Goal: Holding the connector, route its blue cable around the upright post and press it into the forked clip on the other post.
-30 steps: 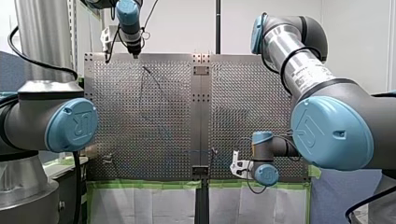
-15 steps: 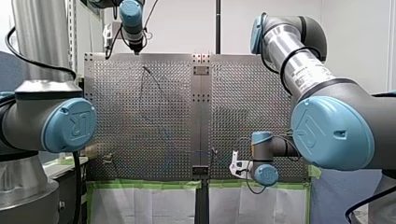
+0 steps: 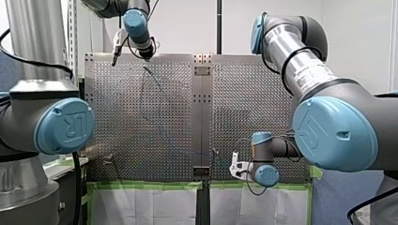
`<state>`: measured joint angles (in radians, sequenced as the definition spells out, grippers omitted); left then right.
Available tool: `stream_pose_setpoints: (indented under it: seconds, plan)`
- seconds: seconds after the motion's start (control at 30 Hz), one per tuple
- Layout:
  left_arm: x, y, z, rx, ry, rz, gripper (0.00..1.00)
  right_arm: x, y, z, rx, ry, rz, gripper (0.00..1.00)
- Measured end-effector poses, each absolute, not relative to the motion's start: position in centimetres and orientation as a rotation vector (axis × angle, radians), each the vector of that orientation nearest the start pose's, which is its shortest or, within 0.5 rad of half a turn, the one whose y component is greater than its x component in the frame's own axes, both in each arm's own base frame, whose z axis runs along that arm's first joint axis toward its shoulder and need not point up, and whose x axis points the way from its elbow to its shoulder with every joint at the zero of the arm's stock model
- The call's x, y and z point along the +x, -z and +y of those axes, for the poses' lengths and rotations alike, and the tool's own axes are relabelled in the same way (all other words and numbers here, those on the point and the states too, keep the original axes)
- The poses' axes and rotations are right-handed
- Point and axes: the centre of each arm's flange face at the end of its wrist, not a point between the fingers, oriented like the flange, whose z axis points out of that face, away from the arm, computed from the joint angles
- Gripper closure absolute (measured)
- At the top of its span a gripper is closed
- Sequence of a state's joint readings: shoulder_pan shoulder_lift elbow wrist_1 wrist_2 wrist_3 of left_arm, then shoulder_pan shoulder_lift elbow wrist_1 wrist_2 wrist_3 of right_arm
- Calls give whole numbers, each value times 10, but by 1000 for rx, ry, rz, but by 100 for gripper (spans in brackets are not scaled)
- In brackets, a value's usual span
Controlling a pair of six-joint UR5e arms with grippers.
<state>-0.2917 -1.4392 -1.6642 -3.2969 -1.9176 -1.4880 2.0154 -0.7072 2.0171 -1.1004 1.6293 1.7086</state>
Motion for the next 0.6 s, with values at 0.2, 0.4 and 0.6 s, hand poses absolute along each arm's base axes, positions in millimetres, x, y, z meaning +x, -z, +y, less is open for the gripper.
stream_pose_setpoints:
  seconds: [0.2, 0.4, 0.6]
  plan:
    - [371, -459, -228, 134, -157, 1697, 4, 332, 59, -396, 1622, -1432, -1244, 100]
    - [376, -426, -245, 217, -179, 1719, 4, 333, 59, -395, 1624, -1435, -1243, 100]
    - [384, -406, -257, 268, -215, 1713, 4, 333, 59, -395, 1624, -1436, -1242, 100]
